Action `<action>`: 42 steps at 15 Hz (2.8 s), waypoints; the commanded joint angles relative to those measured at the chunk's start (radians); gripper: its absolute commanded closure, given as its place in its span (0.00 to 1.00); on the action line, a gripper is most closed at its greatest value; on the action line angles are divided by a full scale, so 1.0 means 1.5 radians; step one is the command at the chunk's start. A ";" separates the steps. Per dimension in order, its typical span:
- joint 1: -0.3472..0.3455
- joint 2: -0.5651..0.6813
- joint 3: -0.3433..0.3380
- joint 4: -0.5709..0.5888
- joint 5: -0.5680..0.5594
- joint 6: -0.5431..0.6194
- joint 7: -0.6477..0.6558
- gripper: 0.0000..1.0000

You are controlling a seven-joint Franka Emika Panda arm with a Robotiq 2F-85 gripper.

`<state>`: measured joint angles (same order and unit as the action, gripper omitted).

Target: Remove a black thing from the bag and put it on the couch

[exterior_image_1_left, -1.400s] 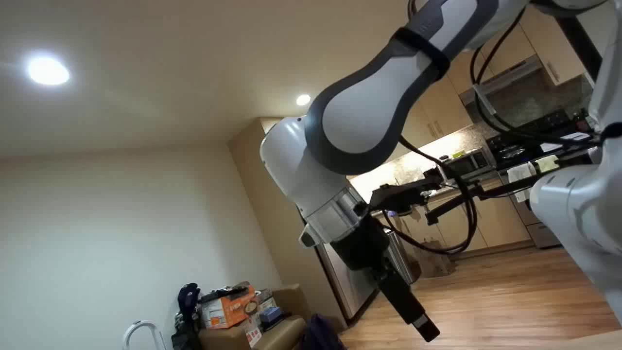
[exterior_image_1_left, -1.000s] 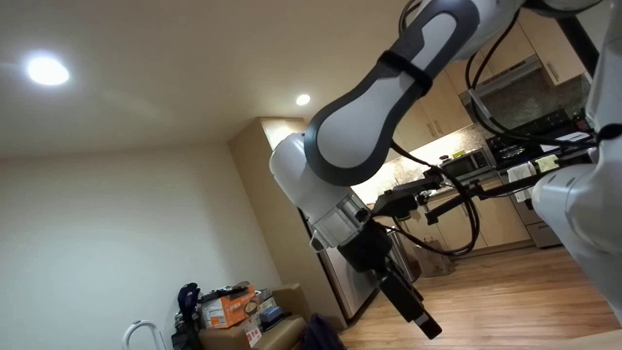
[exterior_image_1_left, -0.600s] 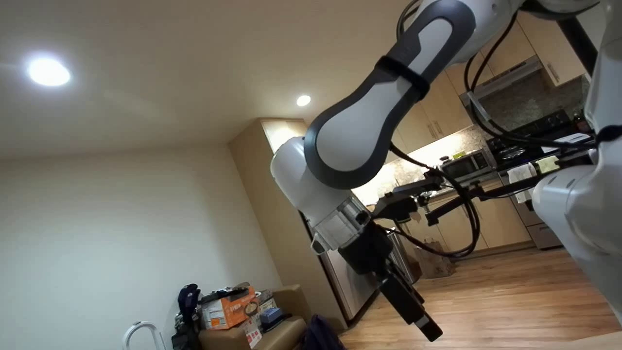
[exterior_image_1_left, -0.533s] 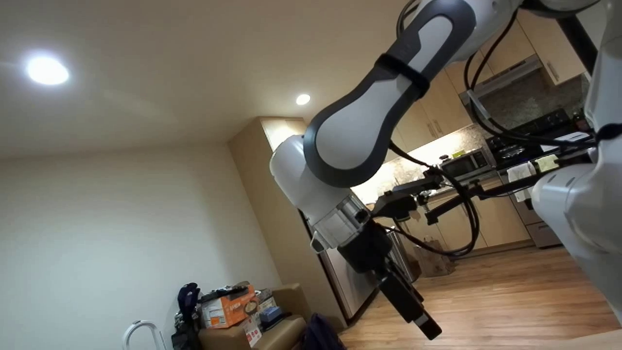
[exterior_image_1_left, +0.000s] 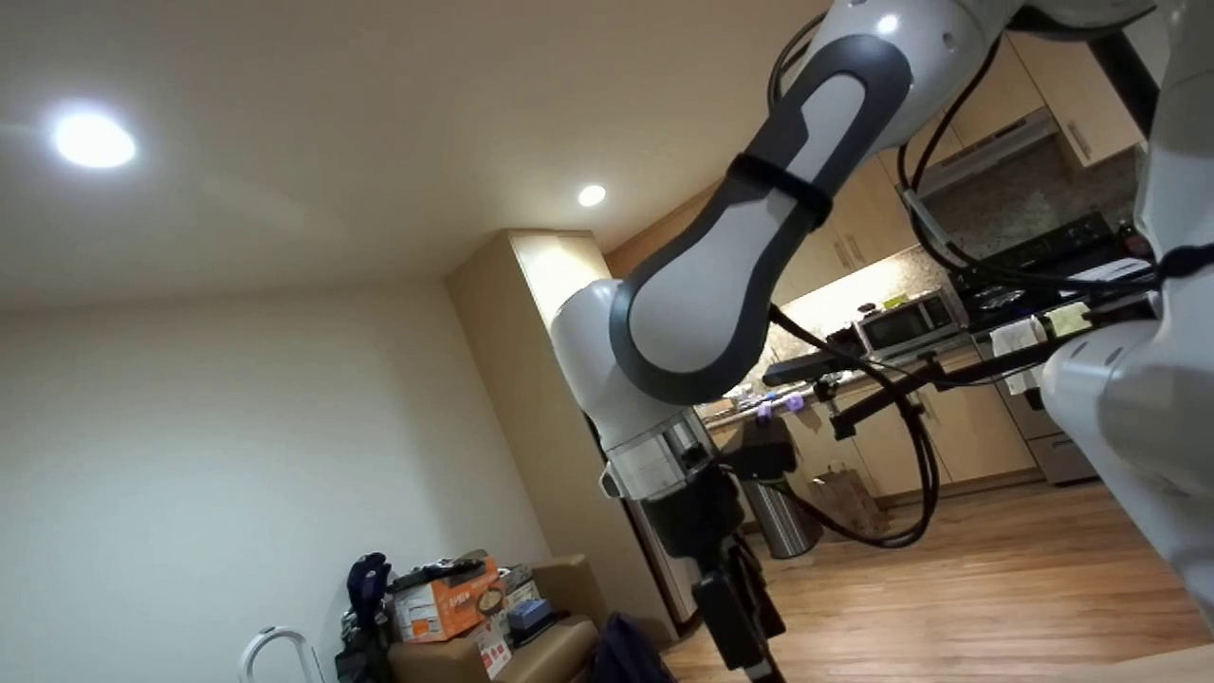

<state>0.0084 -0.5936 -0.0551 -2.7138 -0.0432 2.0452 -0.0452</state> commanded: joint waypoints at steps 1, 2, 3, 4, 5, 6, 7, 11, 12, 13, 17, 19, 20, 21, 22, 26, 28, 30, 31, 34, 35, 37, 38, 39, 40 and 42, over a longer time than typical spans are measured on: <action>-0.045 0.047 -0.047 -0.030 0.003 0.188 -0.018 0.00; -0.060 0.057 -0.059 -0.036 -0.009 0.244 -0.027 0.00; -0.076 0.072 -0.069 -0.039 -0.022 0.304 -0.034 0.00; -0.088 0.093 -0.079 -0.035 -0.028 0.360 -0.039 0.00; -0.104 0.115 -0.087 -0.031 -0.036 0.417 -0.042 0.00; -0.121 0.139 -0.092 -0.026 -0.045 0.473 -0.037 0.00; -0.145 0.185 -0.090 -0.021 -0.051 0.529 -0.008 0.00; -0.146 0.176 -0.093 -0.033 -0.027 0.518 -0.022 0.00; -0.144 0.174 -0.091 -0.032 -0.027 0.517 -0.022 0.00; -0.142 0.167 -0.089 -0.032 -0.027 0.516 -0.022 0.00; -0.144 0.203 -0.084 -0.005 -0.029 0.508 -0.011 0.00; -0.191 0.282 -0.094 0.029 -0.052 0.518 0.014 0.00; -0.208 0.331 -0.109 0.054 -0.054 0.522 0.018 0.00; -0.220 0.362 -0.120 0.072 -0.052 0.517 0.022 0.00; -0.241 0.402 -0.129 0.095 -0.068 0.524 0.040 0.00; -0.254 0.570 -0.172 0.215 0.039 0.422 -0.053 0.00; -0.245 0.518 -0.182 0.168 0.008 0.446 -0.025 0.00; -0.248 0.567 -0.179 0.202 0.022 0.440 -0.030 0.00; -0.247 0.576 -0.178 0.208 0.023 0.440 -0.030 0.00; -0.266 0.612 -0.136 0.246 0.064 0.419 -0.095 0.00; -0.283 0.634 -0.102 0.273 0.100 0.391 -0.147 0.00; -0.277 0.708 -0.071 0.349 0.112 0.357 -0.181 0.00; -0.260 0.750 -0.075 0.386 0.080 0.355 -0.166 0.00; -0.249 0.785 -0.079 0.425 0.057 0.342 -0.150 0.00; -0.225 0.826 -0.098 0.466 0.018 0.333 -0.113 0.00; -0.205 0.907 -0.116 0.547 -0.026 0.307 -0.090 0.00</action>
<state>-0.3398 0.5814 -0.1851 -2.0878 0.0036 2.5709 -0.2313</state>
